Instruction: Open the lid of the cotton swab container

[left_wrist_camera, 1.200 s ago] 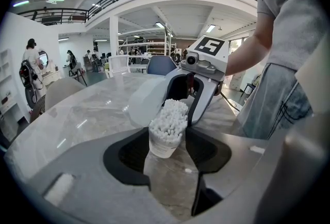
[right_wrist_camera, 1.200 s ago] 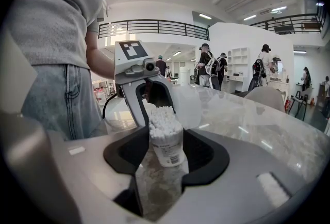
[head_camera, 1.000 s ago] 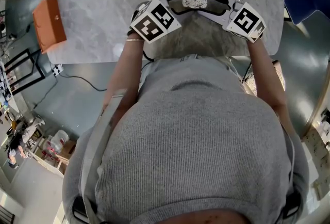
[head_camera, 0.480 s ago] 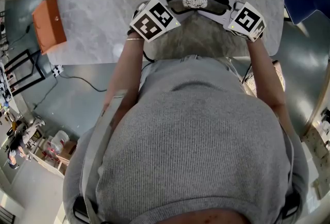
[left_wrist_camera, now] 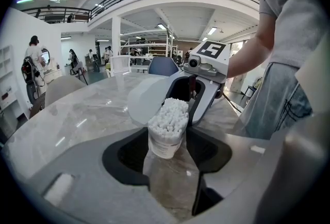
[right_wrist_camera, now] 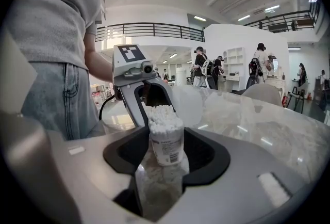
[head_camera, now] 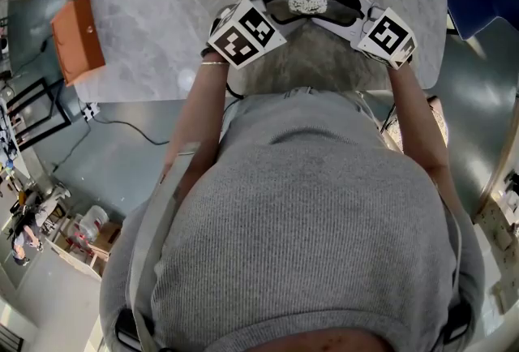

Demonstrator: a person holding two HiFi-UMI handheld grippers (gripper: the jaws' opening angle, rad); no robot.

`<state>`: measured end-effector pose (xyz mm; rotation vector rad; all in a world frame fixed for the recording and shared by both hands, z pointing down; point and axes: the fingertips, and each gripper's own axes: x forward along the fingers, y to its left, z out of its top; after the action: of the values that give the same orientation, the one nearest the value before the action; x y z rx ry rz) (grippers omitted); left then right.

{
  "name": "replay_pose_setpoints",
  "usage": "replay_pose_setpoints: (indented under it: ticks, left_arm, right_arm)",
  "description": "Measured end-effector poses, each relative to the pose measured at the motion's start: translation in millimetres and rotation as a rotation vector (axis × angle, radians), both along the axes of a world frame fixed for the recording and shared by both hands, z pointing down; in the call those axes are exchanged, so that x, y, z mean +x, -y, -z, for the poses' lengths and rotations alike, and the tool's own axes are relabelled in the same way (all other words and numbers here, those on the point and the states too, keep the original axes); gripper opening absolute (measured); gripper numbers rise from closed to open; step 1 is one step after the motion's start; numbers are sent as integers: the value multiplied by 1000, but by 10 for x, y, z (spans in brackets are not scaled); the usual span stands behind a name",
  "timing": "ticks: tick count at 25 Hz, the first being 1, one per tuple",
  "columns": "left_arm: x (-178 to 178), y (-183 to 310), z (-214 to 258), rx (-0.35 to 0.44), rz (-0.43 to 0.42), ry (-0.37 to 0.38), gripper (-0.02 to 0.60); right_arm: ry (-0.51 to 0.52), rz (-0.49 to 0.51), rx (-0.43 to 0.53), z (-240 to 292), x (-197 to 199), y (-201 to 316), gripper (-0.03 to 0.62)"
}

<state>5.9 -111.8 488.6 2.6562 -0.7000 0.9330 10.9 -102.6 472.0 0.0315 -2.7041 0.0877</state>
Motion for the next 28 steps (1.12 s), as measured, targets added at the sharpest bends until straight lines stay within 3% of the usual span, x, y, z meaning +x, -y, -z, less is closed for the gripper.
replay_pose_setpoints:
  ticks: [14, 20, 28]
  left_arm:
    - [-56, -25, 7, 5, 22, 18, 232]
    - [-142, -43, 51, 28, 85, -9, 232]
    - [-322, -25, 191, 116, 195, -59, 230]
  right_arm:
    - [14, -59, -7, -40, 15, 27, 225]
    - [45, -87, -19, 14, 79, 42, 239]
    - [86, -133, 11, 167, 178, 16, 239]
